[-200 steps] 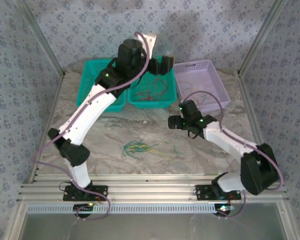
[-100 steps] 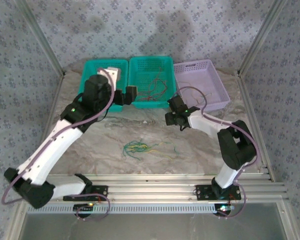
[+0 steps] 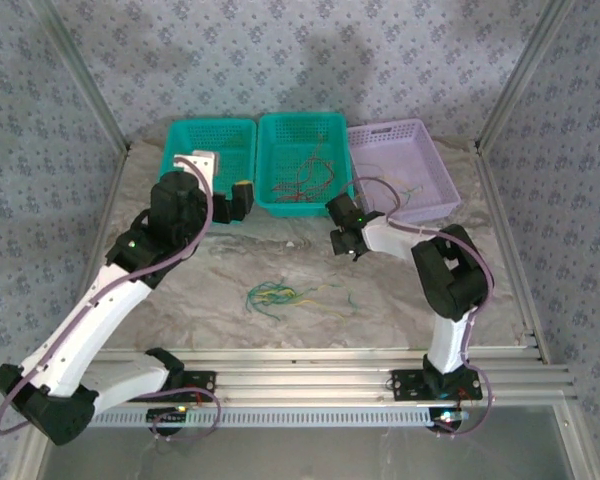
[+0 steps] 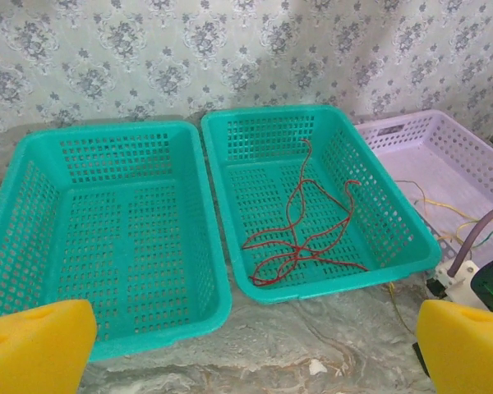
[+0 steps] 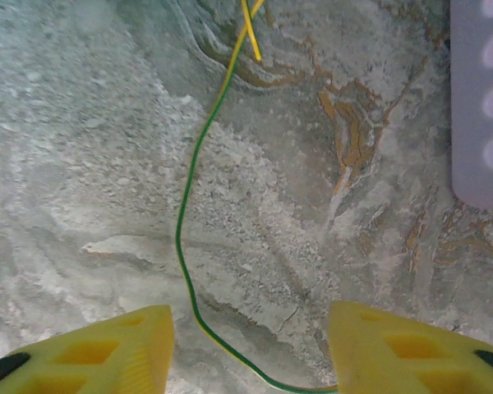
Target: Untangle the cables
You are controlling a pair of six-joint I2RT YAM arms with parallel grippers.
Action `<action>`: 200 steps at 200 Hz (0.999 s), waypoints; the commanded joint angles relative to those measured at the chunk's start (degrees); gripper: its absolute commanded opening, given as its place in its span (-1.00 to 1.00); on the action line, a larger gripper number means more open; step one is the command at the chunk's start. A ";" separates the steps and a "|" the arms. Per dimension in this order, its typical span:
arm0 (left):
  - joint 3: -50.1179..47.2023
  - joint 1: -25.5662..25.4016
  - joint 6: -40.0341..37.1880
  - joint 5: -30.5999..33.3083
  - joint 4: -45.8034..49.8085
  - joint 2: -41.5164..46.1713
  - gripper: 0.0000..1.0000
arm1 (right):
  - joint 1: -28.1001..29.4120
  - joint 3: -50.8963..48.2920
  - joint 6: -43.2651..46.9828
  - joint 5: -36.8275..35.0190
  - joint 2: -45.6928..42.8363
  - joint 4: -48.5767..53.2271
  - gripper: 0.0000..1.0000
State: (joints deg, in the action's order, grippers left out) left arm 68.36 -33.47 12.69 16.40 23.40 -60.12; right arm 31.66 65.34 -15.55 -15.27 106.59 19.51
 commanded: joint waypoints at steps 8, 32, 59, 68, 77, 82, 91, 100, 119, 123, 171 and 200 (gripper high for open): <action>-1.03 0.33 -1.78 2.11 -2.90 2.11 0.99 | 0.41 0.86 0.17 -1.78 1.61 1.49 -0.03; -1.42 0.30 -2.38 3.05 -3.27 2.68 1.00 | 0.43 0.93 -0.09 -1.78 3.00 1.27 -0.27; -1.91 0.28 -2.58 3.53 -3.66 2.94 0.99 | 0.43 1.32 -0.70 -2.22 3.82 1.84 -0.66; -1.99 0.32 -2.58 3.38 -3.70 3.00 0.99 | 0.42 0.91 -0.71 -1.98 3.27 1.71 -0.78; -2.09 0.30 -2.67 3.57 -3.80 3.08 0.99 | 0.56 0.54 -0.79 -1.83 2.42 1.65 -0.86; -2.20 0.33 -2.75 3.55 -3.90 3.15 0.99 | 0.53 0.31 -0.88 -1.79 1.88 1.72 -0.89; -2.15 0.34 -2.93 3.48 -4.03 3.16 0.99 | 0.51 -0.08 -1.08 -1.88 0.63 1.83 -0.94; -2.24 0.34 -3.10 3.33 -4.06 3.14 0.99 | 0.55 -0.51 -1.15 -2.04 -0.77 1.92 -0.98; -2.45 0.39 -3.11 3.20 -4.24 3.08 0.99 | 0.61 -0.99 -1.24 -2.31 -4.75 2.66 -1.00; -2.45 0.39 -3.13 3.20 -4.24 3.08 0.99 | 0.67 -1.00 -1.20 -2.31 -5.58 2.79 -1.00; -2.77 0.50 -3.19 3.12 -4.50 3.08 1.00 | 0.58 2.42 -0.75 -2.42 -18.42 6.20 -1.00; -2.70 0.56 -3.19 2.84 -4.47 2.72 0.99 | -1.44 8.77 0.83 -4.07 -21.64 9.16 -1.00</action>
State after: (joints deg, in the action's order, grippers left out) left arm 66.13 -33.36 10.50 18.90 20.75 -58.17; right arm 31.97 69.34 -15.94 -16.64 87.42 24.91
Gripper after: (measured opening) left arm 0.997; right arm 0.052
